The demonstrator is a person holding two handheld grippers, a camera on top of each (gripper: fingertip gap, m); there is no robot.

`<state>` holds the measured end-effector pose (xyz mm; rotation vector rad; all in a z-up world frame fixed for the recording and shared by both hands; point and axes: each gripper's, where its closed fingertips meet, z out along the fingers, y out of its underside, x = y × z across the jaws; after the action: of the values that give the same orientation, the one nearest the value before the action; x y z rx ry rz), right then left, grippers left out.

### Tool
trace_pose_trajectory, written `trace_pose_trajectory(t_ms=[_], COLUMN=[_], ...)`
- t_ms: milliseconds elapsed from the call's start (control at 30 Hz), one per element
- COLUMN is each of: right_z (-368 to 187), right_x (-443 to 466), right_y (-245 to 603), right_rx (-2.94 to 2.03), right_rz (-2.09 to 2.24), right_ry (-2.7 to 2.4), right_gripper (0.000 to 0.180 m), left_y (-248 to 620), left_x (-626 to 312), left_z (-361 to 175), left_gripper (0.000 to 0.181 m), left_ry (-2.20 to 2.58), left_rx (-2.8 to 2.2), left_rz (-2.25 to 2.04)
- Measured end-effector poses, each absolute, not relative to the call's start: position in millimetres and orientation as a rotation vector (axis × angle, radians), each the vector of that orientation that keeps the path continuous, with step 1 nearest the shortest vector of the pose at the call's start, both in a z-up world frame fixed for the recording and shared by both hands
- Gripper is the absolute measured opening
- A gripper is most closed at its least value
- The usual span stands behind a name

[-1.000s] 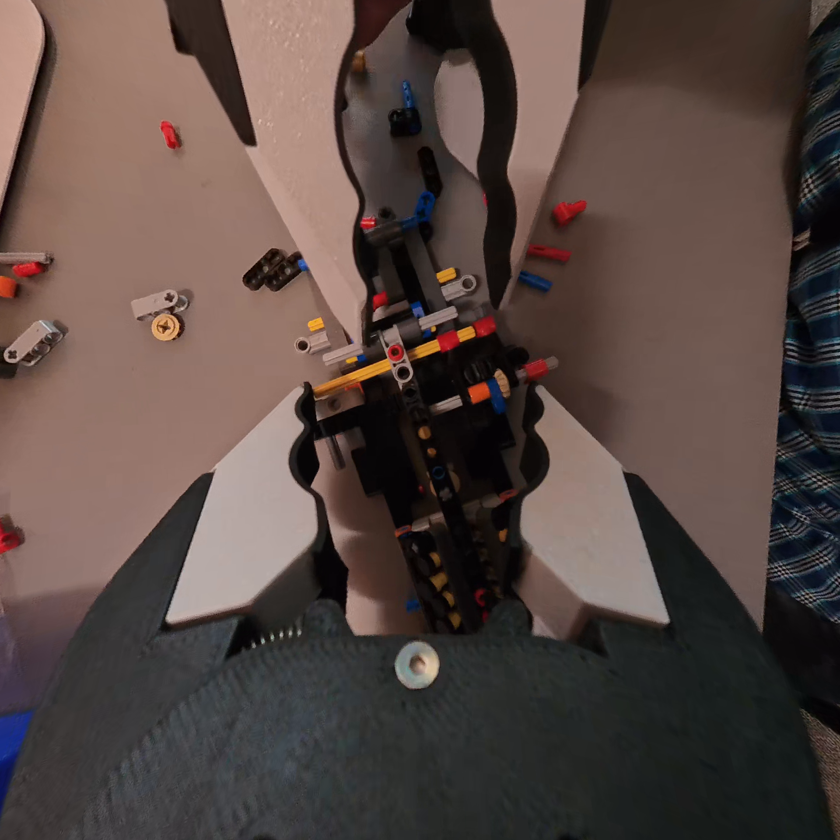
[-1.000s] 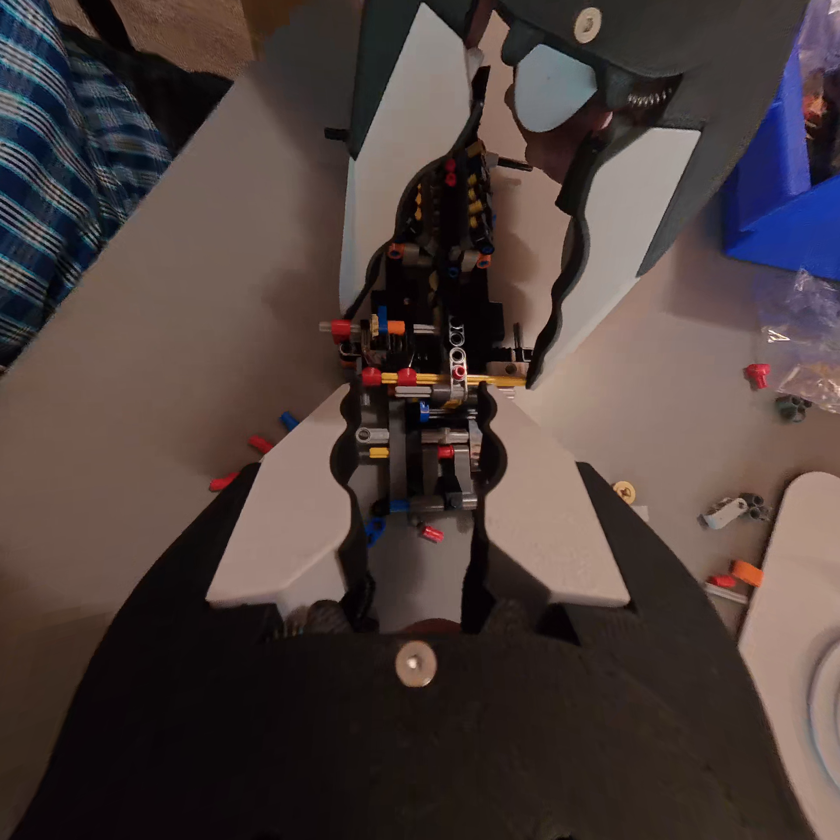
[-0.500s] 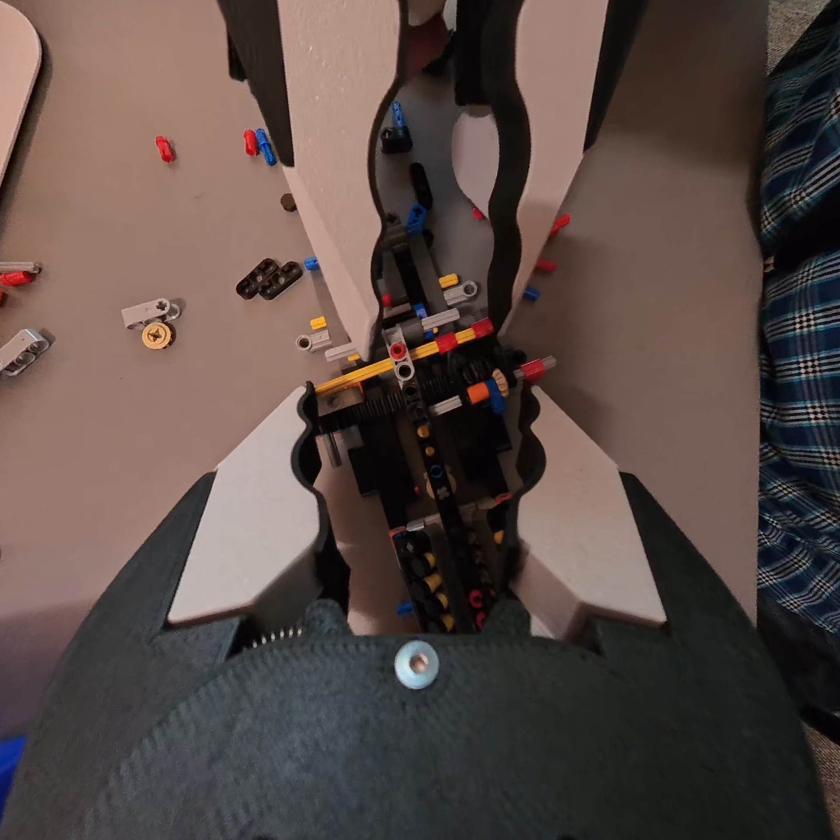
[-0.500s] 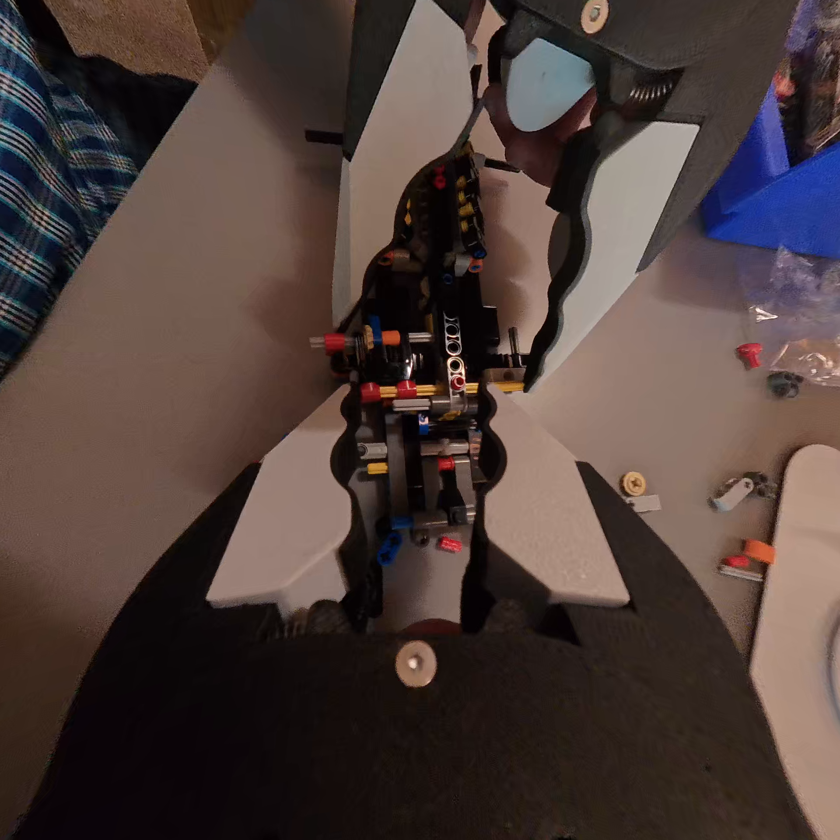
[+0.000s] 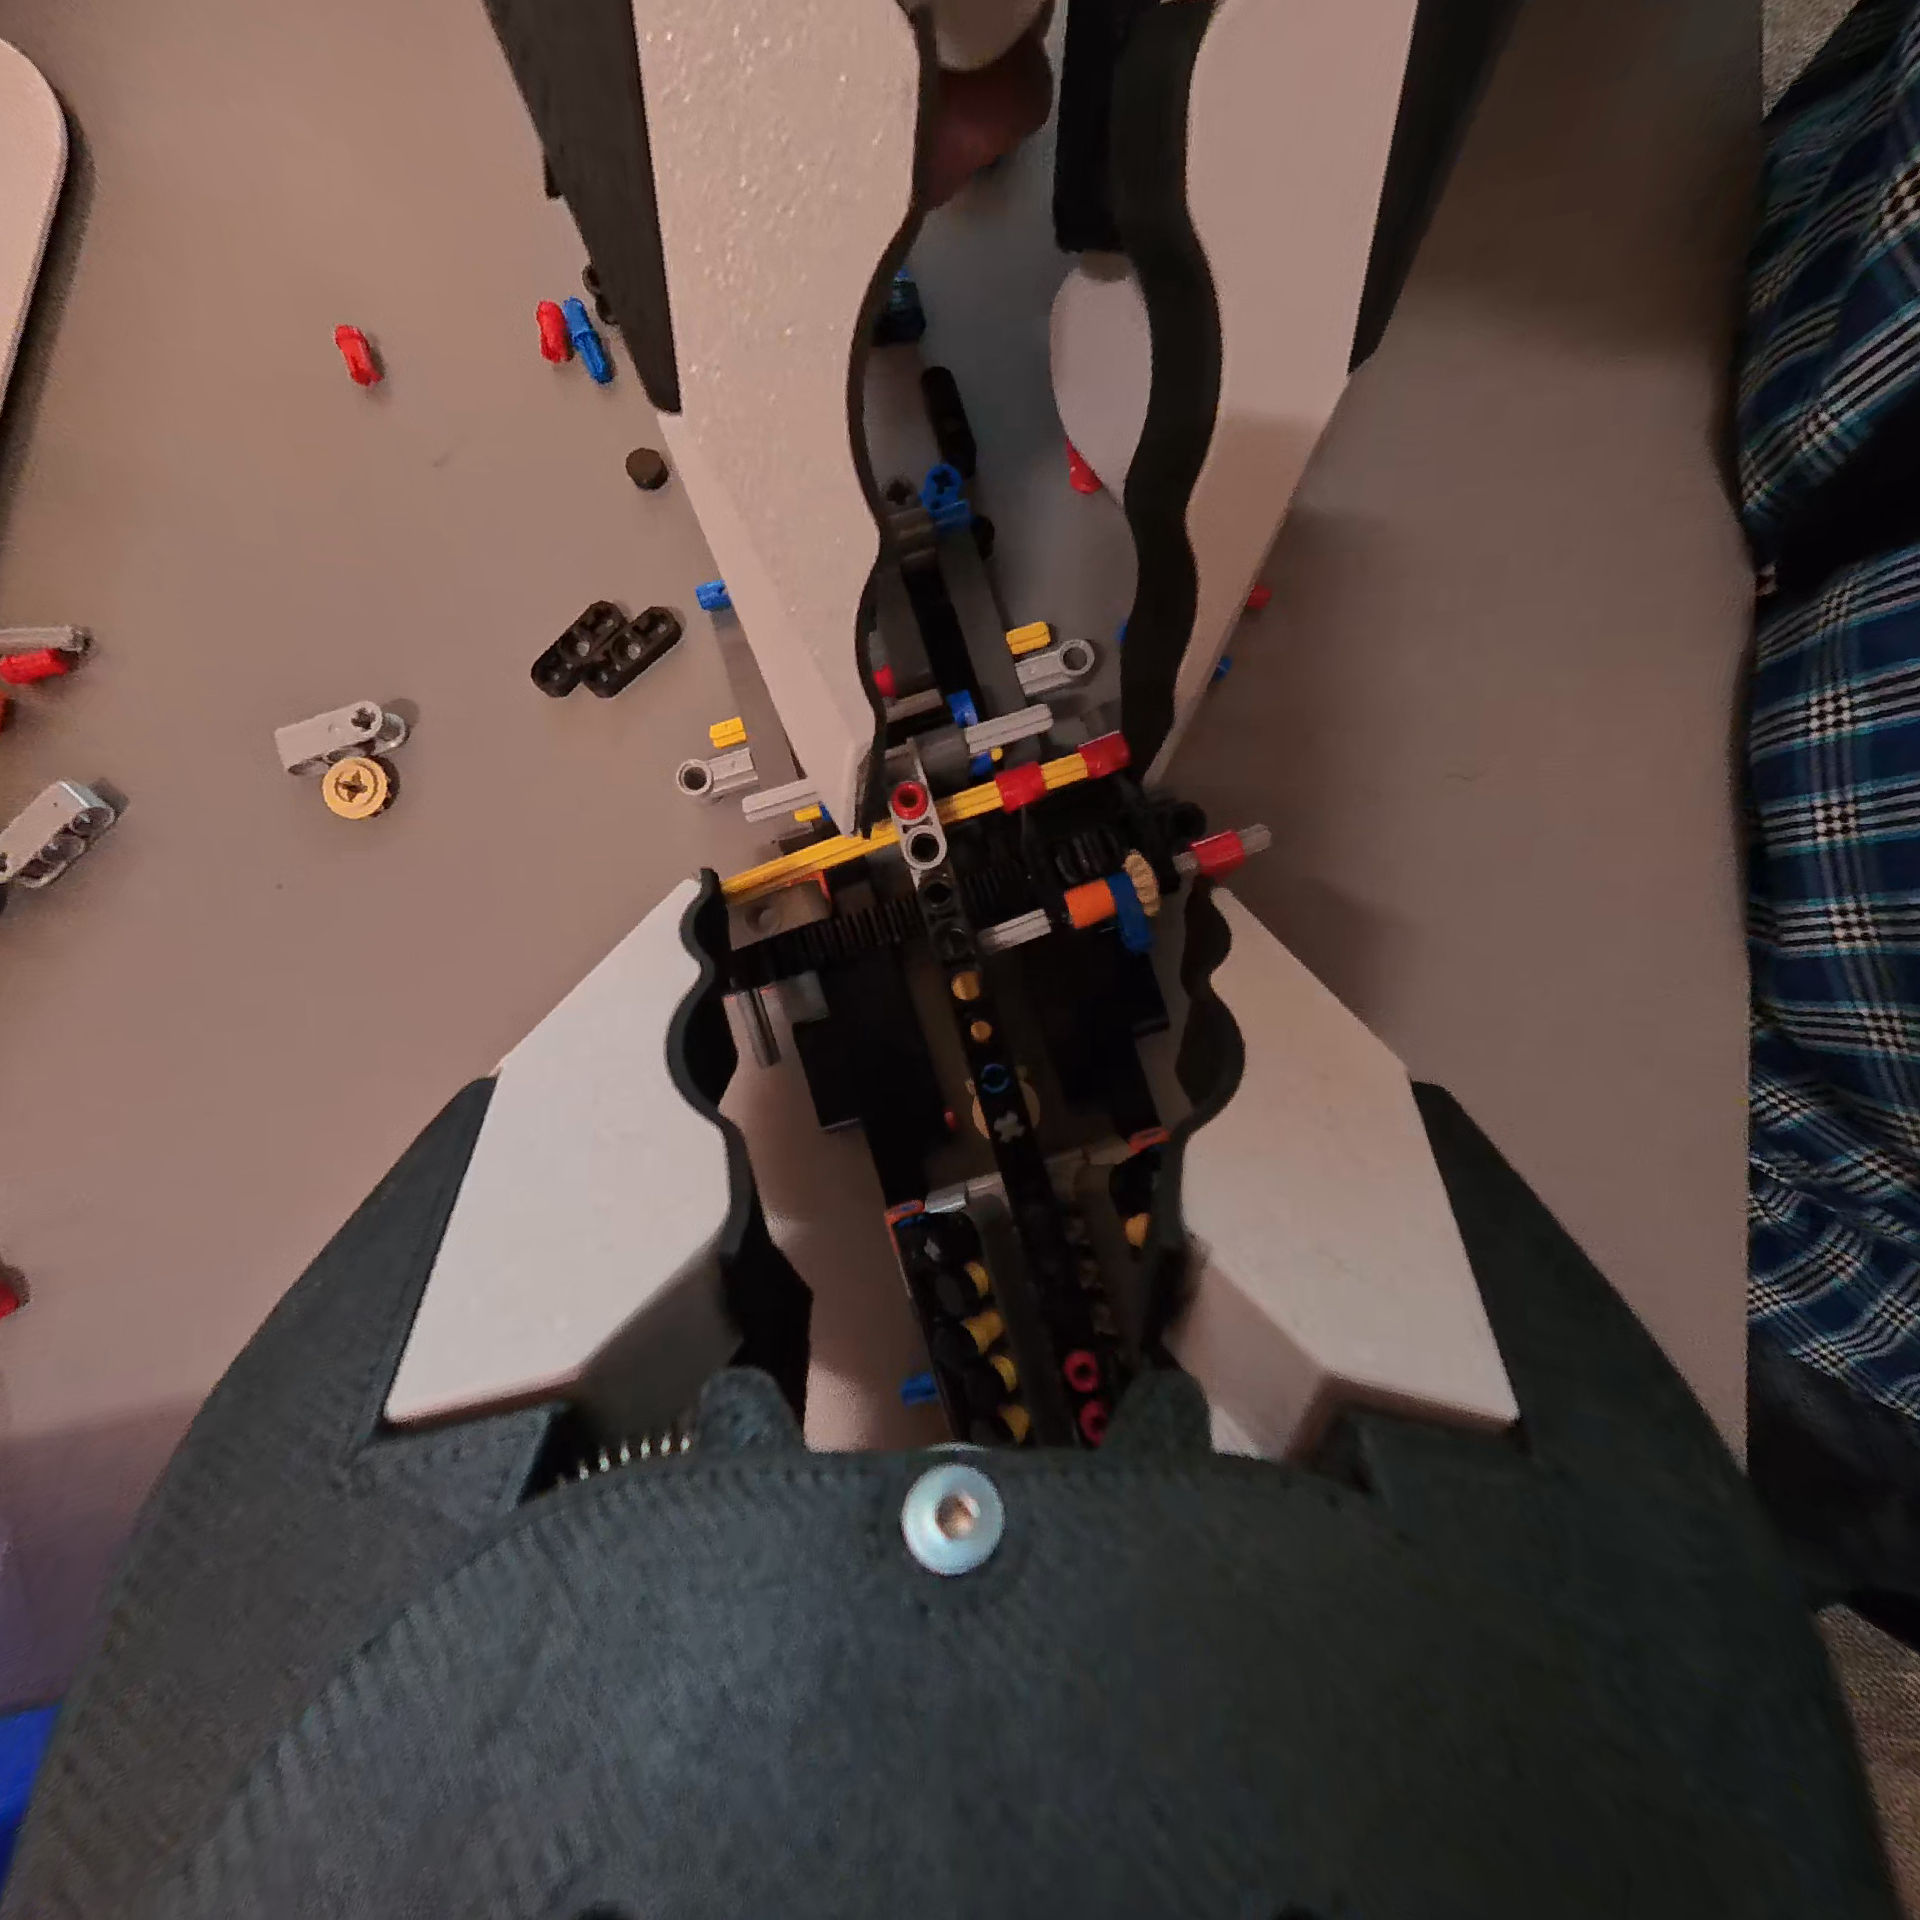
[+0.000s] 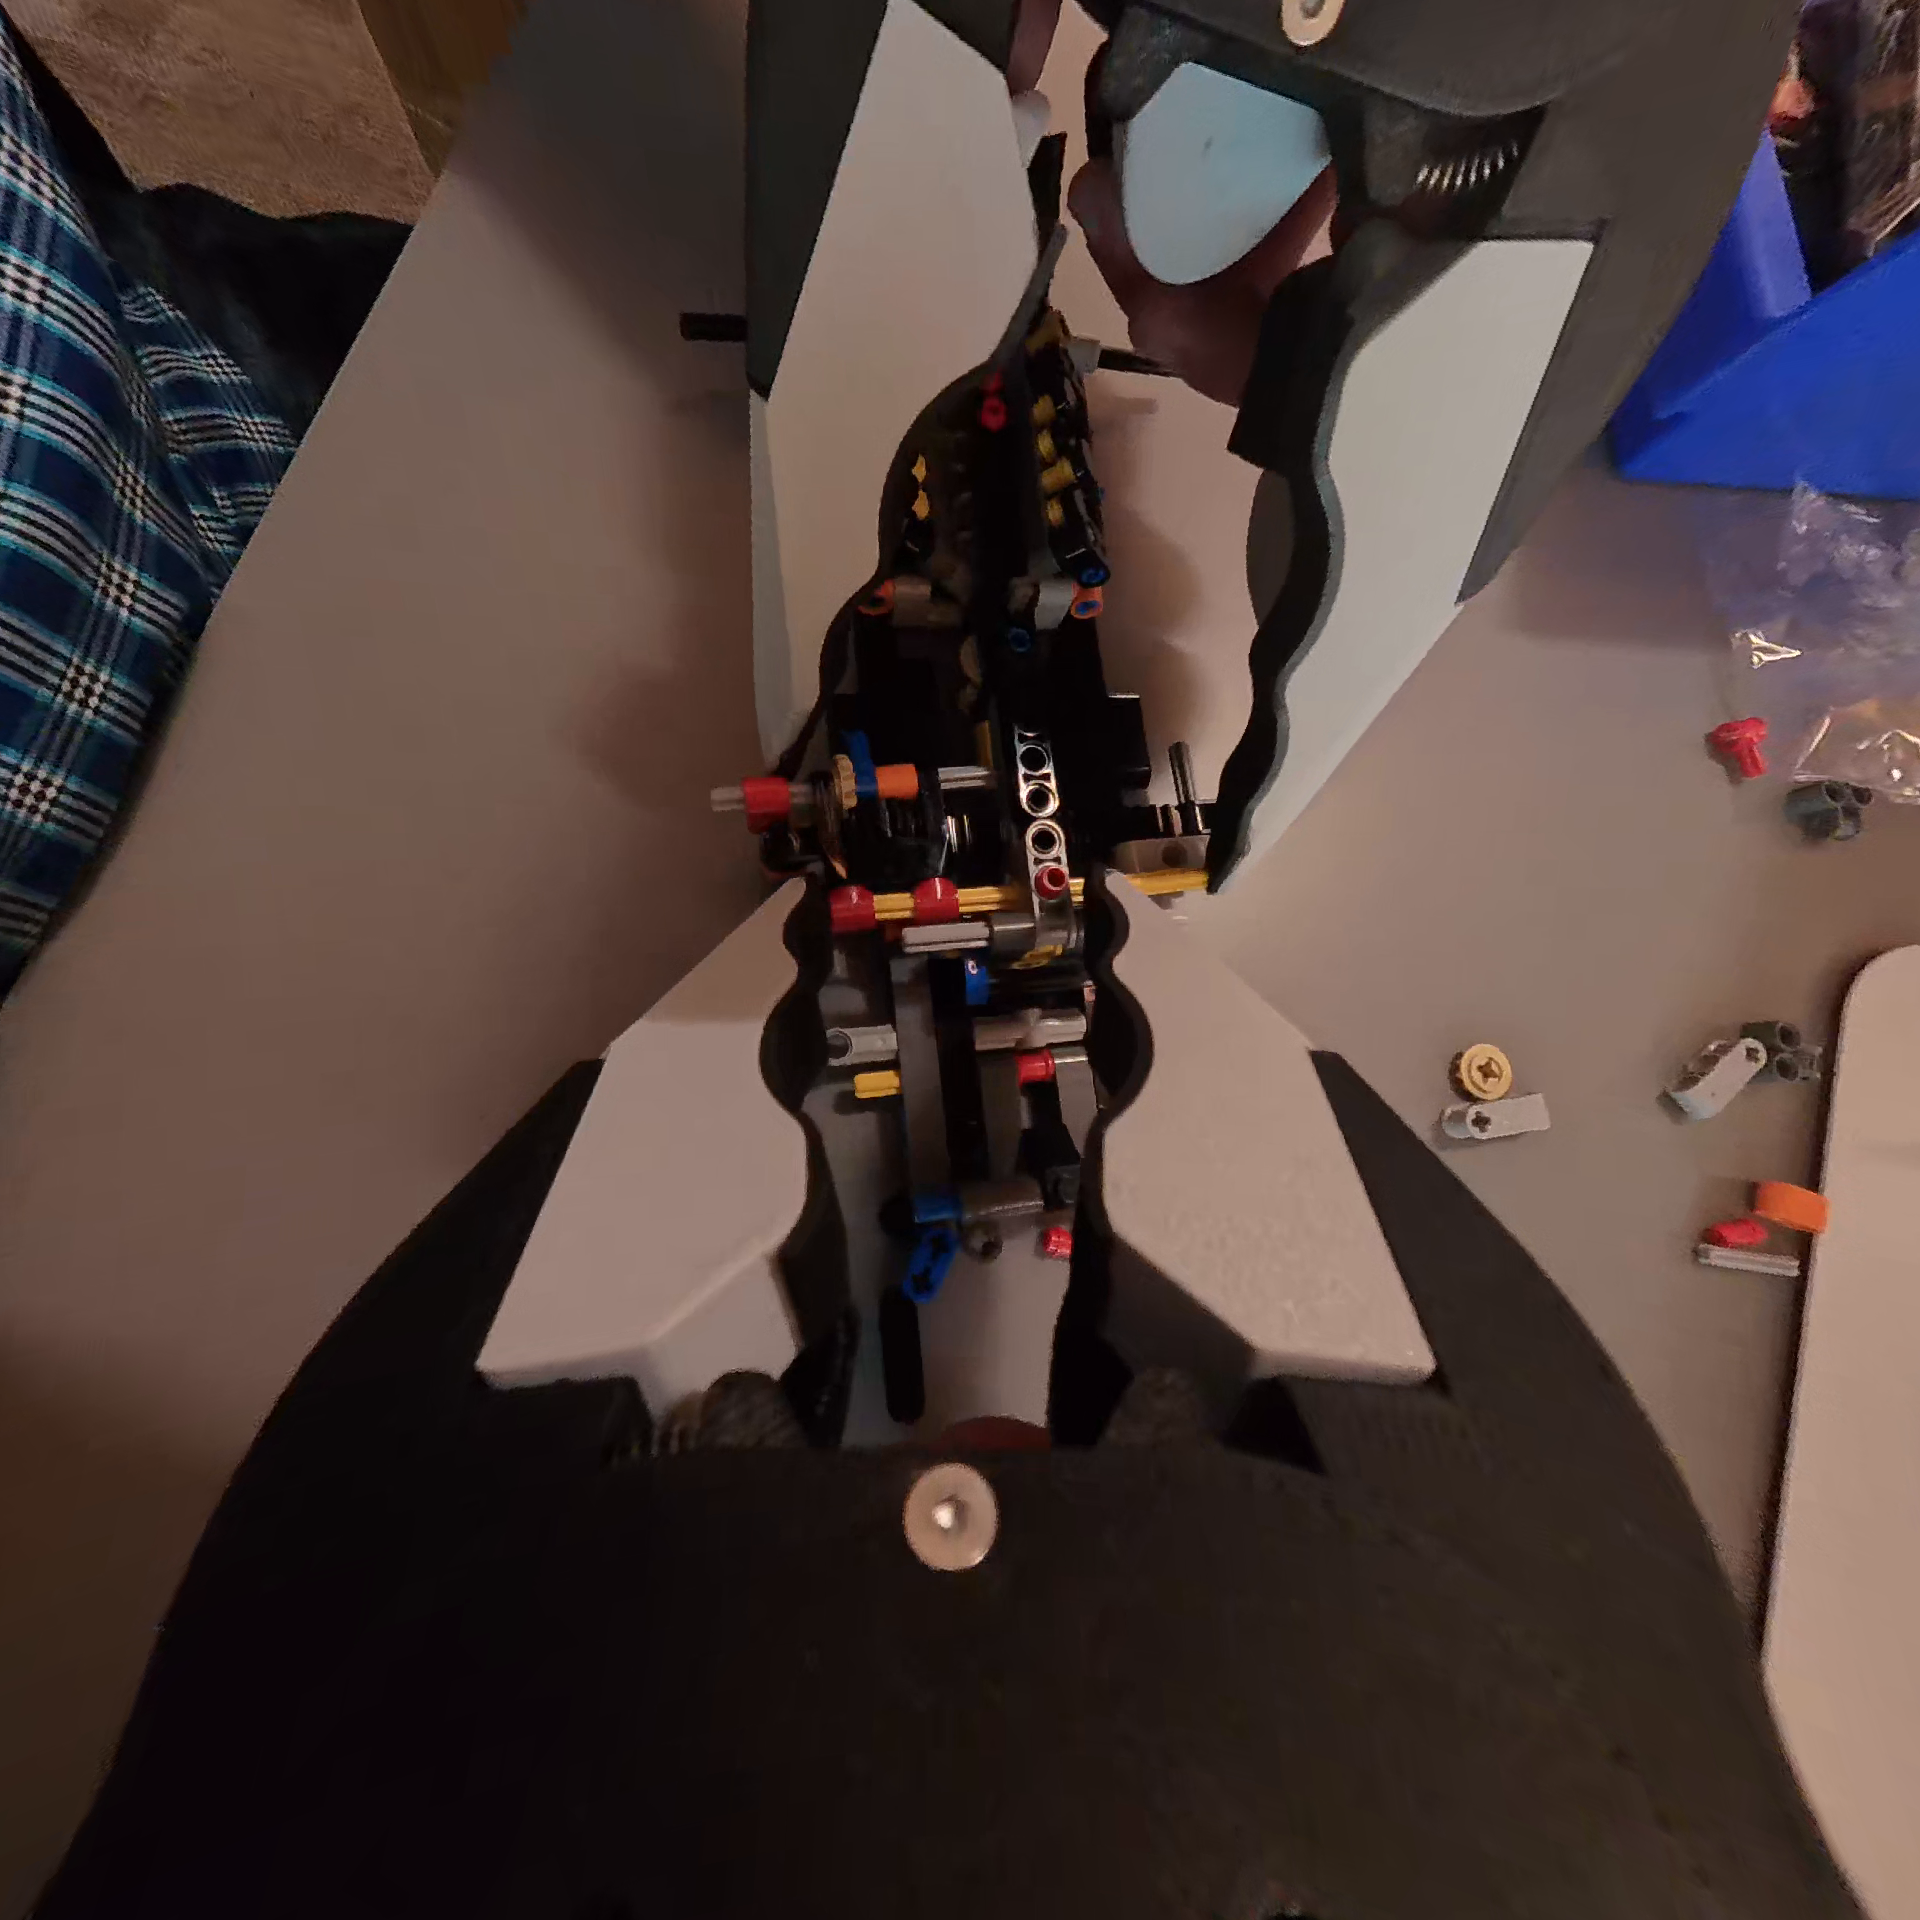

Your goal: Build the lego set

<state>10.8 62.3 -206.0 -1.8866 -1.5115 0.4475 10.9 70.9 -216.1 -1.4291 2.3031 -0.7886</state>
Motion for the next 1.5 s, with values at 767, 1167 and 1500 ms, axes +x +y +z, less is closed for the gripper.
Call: trace_pose_trajectory(t_ms=[767, 1167, 1500], right_z=[-200.1, -201.1, -200.2], right_x=[11.3, 11.4, 9.9], right_y=[54.2, 57.6, 58.2], right_rx=[-1.888, -1.969, -1.998], right_rz=[0.357, 0.348, 0.393], right_ry=[-1.379, -1.230, -1.138], right_gripper=[0.042, 0.045, 0.043], left_y=[67.9, 69.2, 69.3], left_x=[12.6, 12.2, 12.4], left_z=[-216.5, -217.2, -217.4], left_gripper=[0.080, 0.079, 0.079], left_ry=[2.345, 2.364, 2.369], left_rx=[-1.438, -1.417, -1.430], left_rz=[-0.864, -0.833, -0.836])
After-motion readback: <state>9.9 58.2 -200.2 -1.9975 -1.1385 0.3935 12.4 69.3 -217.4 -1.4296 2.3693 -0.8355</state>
